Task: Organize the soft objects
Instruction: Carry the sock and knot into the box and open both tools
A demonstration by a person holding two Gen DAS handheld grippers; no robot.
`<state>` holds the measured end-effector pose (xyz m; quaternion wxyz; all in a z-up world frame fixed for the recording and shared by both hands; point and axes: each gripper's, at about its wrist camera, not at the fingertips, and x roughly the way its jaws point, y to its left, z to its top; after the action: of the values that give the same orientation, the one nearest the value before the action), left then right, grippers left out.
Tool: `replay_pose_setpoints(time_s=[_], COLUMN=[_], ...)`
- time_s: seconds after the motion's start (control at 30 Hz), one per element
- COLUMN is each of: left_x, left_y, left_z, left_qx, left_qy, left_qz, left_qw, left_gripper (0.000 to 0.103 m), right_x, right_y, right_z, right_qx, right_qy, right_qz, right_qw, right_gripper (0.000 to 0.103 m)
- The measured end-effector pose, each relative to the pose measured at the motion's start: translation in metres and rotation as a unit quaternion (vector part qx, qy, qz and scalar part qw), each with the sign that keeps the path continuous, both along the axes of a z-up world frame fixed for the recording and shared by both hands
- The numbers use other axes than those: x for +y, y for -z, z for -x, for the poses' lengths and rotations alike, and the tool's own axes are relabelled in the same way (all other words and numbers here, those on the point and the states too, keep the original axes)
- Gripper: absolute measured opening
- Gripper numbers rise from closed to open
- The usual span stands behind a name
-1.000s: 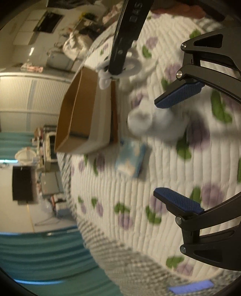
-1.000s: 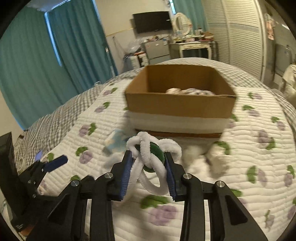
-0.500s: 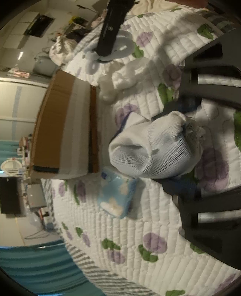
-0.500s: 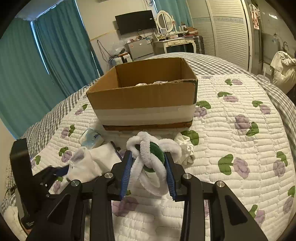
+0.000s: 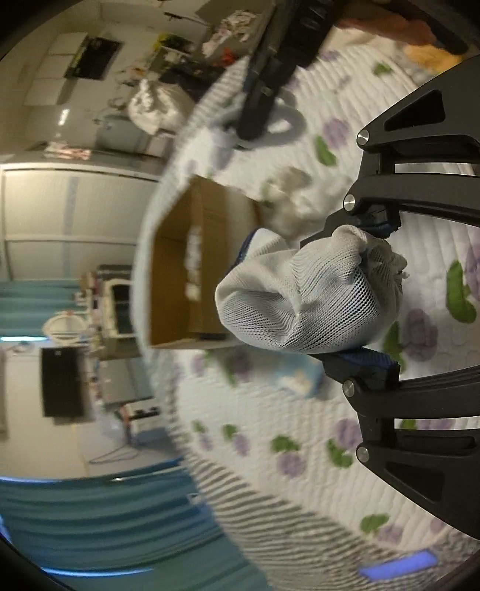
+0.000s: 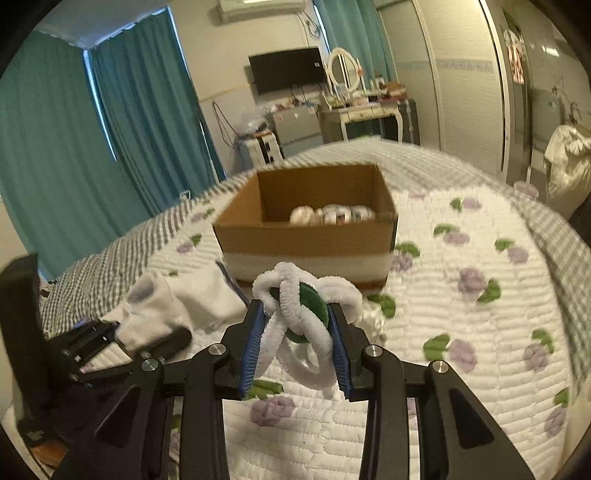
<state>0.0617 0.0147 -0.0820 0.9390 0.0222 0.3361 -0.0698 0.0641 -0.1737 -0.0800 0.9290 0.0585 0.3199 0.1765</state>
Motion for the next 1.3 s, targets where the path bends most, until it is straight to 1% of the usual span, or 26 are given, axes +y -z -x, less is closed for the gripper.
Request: replay_pose_setpoints(time_s=[0.17, 0.2, 0.33, 0.43, 0.57, 0.7, 0.73, 0.83, 0.93, 1.03, 1.13, 1.17, 1.23, 1.27, 1.3], left_x=[-0.014, -0.016, -0.018, -0.02, -0.024, -0.026, -0.024, -0.022, -0.022, -0.019, -0.022, -0.024, -0.025, -0.025, -0.025], left_y=[-0.045, -0.052, -0.079, -0.088, -0.087, -0.073, -0.065, -0.046, -0.024, -0.004, 0.01, 0.011, 0.014, 0.013, 0.011], left_z=[-0.004, -0.007, -0.03, -0.055, -0.098, -0.148, -0.166, -0.198, -0.22, -0.229, -0.232, -0.234, -0.232, -0.231, -0.231], left_qx=[-0.053, -0.061, -0.088, -0.099, -0.102, -0.087, -0.079, -0.061, -0.044, -0.025, -0.014, -0.011, -0.008, -0.007, -0.006], left_qy=[0.013, 0.015, 0.016, 0.016, 0.017, 0.009, 0.004, -0.003, -0.003, -0.002, 0.004, 0.004, 0.004, 0.005, 0.007], left_qz=[-0.024, -0.025, -0.02, -0.02, -0.027, -0.029, -0.028, -0.025, -0.035, -0.037, -0.042, -0.046, -0.045, -0.041, -0.036], left_qw=[0.9982, 0.9977, 0.9958, 0.9948, 0.9943, 0.9957, 0.9965, 0.9978, 0.9984, 0.999, 0.999, 0.9989, 0.9989, 0.9991, 0.9993], left_gripper=[0.045, 0.045, 0.045, 0.045, 0.045, 0.045, 0.045, 0.045, 0.045, 0.045, 0.045, 0.045, 0.048, 0.048, 0.049], right_x=[-0.004, -0.006, -0.012, -0.014, -0.017, -0.016, -0.013, -0.005, 0.003, 0.008, 0.008, 0.008, 0.004, 0.001, -0.002], right_y=[-0.044, -0.056, -0.09, -0.109, -0.118, -0.109, -0.102, -0.078, -0.052, -0.023, -0.003, 0.001, 0.005, 0.004, 0.002], right_z=[0.0, -0.005, -0.025, -0.047, -0.087, -0.133, -0.148, -0.184, -0.215, -0.239, -0.252, -0.255, -0.256, -0.256, -0.254], right_qx=[-0.042, -0.051, -0.078, -0.093, -0.101, -0.093, -0.088, -0.065, -0.041, -0.018, -0.001, 0.002, 0.003, 0.003, 0.001], right_qy=[-0.004, -0.005, -0.007, -0.007, 0.003, -0.002, -0.002, -0.01, -0.017, -0.019, -0.02, -0.018, -0.009, -0.006, 0.0], right_qz=[0.013, 0.012, 0.011, 0.01, 0.015, 0.013, 0.015, 0.014, 0.017, 0.016, 0.008, 0.008, 0.013, 0.012, 0.01], right_qw=[0.999, 0.999, 0.997, 0.996, 0.995, 0.996, 0.996, 0.998, 0.999, 1.0, 1.0, 1.0, 1.0, 1.0, 1.0], right_gripper=[0.034, 0.034, 0.034, 0.034, 0.034, 0.034, 0.034, 0.034, 0.034, 0.034, 0.034, 0.037, 0.037, 0.041, 0.048])
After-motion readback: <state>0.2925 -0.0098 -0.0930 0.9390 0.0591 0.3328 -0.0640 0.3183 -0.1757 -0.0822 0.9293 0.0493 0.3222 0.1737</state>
